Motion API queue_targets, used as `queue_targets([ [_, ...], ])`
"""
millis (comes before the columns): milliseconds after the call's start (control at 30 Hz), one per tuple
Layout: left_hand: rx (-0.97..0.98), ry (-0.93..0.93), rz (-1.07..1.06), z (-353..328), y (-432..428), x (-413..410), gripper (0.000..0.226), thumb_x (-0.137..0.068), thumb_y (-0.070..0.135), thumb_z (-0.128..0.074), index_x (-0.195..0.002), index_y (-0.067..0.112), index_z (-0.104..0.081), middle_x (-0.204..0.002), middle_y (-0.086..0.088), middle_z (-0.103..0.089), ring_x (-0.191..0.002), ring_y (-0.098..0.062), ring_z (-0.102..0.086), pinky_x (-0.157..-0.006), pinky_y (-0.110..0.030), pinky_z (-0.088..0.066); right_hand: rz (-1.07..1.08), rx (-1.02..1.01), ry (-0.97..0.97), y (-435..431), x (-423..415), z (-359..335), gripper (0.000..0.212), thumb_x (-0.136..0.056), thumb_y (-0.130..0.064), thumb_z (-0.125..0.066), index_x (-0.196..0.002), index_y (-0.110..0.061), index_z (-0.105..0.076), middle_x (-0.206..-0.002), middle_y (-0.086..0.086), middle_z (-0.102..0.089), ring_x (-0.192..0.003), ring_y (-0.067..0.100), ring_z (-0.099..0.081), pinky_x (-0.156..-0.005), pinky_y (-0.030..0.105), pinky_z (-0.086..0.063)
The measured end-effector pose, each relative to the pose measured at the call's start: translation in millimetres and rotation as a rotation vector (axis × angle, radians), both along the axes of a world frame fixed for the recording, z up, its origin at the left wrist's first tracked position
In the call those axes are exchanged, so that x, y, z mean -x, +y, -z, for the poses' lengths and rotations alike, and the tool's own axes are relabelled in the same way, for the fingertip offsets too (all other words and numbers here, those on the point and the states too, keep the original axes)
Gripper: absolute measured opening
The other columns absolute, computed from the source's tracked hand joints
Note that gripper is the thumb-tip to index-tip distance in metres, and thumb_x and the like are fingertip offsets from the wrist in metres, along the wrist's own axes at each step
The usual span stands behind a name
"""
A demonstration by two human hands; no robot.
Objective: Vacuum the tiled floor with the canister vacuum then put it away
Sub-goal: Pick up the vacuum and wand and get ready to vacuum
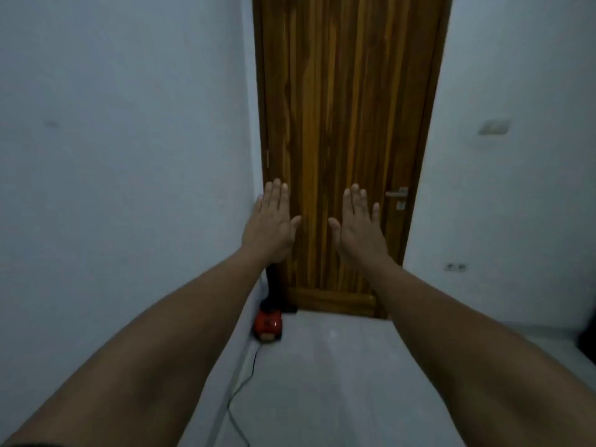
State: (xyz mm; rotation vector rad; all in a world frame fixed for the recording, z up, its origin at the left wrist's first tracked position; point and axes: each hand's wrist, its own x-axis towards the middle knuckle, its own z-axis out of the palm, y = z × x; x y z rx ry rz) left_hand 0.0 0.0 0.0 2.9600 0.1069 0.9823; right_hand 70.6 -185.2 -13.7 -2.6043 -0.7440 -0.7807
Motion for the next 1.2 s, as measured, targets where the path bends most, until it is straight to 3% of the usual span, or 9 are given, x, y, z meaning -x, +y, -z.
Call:
queue_targets([
  [333, 0.107, 0.249, 0.007, 175, 58, -79, 0.07, -0.108, 0.044, -0.025, -0.158, 0.002, -0.002, -0.166, -0.018, -0.001, -0.154, -0.031, 0.0, -0.126, -0.044, -0.006, 0.017, 0.164, 0.212, 57, -74, 164, 0.068, -0.107, -0.046, -0.018, -0.159, -0.006, 0.001, -0.166, 0.012, 0.01, -0.153, 0.027, 0.011, -0.124, 0.052, 0.0],
  [600, 0.238, 0.432, 0.017, 260, 170, -181, 0.072, -0.107, 0.043, -0.03, -0.157, 0.001, -0.003, -0.166, -0.019, -0.003, -0.154, -0.032, -0.002, -0.126, -0.044, -0.006, 0.084, 0.272, 0.388, 153, -167, 248, 0.068, -0.107, -0.047, -0.019, -0.159, -0.007, -0.001, -0.167, 0.012, 0.007, -0.154, 0.027, 0.009, -0.124, 0.05, 0.001],
  [833, 0.274, 0.532, -0.002, 289, 254, -241, 0.071, -0.107, 0.039, -0.03, -0.157, -0.002, -0.002, -0.165, -0.021, -0.002, -0.154, -0.033, -0.003, -0.125, -0.041, -0.002, 0.097, 0.296, 0.457, 226, -239, 263, 0.068, -0.108, -0.047, -0.019, -0.16, -0.007, -0.001, -0.167, 0.011, 0.008, -0.154, 0.027, 0.009, -0.123, 0.049, 0.004],
  [1200, 0.247, 0.493, -0.003, 291, 341, -367, 0.068, -0.107, 0.034, -0.033, -0.156, -0.004, -0.003, -0.164, -0.024, -0.003, -0.153, -0.035, -0.004, -0.124, -0.041, -0.001, 0.09, 0.213, 0.426, 302, -377, 269, 0.069, -0.107, -0.047, -0.019, -0.159, -0.007, -0.001, -0.167, 0.012, 0.006, -0.154, 0.027, 0.008, -0.123, 0.053, -0.001],
])
